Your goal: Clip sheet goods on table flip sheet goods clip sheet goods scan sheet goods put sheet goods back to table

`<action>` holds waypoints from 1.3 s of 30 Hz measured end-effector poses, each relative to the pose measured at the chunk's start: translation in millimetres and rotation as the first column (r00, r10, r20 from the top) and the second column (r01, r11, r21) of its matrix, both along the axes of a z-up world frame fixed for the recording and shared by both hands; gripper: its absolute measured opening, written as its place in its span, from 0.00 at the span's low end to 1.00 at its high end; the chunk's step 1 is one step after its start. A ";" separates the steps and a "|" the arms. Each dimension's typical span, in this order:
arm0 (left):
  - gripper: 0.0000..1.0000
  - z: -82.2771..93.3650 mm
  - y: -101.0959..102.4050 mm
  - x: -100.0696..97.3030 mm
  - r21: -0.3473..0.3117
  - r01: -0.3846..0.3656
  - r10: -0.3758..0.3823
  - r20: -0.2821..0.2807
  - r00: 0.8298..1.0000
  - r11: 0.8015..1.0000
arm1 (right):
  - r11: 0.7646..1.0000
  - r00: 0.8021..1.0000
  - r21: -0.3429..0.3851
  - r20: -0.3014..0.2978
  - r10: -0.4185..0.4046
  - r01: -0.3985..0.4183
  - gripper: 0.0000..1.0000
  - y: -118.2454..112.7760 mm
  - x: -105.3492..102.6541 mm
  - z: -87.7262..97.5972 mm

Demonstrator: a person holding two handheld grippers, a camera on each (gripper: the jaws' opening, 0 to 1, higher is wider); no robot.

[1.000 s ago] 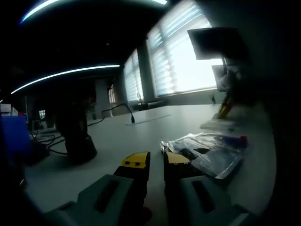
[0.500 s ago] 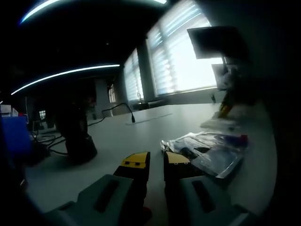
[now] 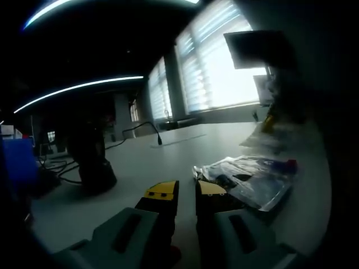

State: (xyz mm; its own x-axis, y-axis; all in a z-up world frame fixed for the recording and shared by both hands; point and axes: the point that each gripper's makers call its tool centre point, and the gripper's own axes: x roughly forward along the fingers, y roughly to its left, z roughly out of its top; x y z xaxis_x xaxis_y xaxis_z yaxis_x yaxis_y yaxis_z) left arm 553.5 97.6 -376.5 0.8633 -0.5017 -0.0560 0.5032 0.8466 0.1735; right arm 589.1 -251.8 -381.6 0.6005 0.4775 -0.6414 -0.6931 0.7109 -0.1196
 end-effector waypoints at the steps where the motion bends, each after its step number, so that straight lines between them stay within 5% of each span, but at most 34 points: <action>1: 0.05 -0.1 -0.1 0.0 0.001 0.000 0.000 0.000 1.000 1.000 | 1.000 1.000 0.007 0.008 -0.001 0.001 0.00 0.8 -0.5 4.8; 20: 0.05 -0.3 4.8 6.1 0.012 0.003 -0.003 0.003 1.000 1.000 | 0.990 0.993 0.129 0.100 -0.068 0.054 0.00 13.4 9.0 71.2; 29: 0.05 -0.6 2.6 3.2 0.018 0.005 -0.005 0.000 1.000 1.000 | 0.977 0.979 0.215 0.195 -0.056 0.013 0.00 37.7 6.1 116.5; 39: 0.05 -0.1 -1.9 -3.6 0.023 0.008 -0.008 0.002 1.000 1.000 | 0.959 0.966 0.283 0.246 -0.083 0.010 0.00 60.6 11.9 142.1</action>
State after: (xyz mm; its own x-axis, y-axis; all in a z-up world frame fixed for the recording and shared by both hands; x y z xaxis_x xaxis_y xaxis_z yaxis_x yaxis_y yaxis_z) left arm 549.9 95.6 -376.6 0.8593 -0.5072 -0.0659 0.5096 0.8382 0.1941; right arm 601.0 -191.2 -239.5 0.7512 0.5817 -0.3121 -0.6310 0.7716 -0.0805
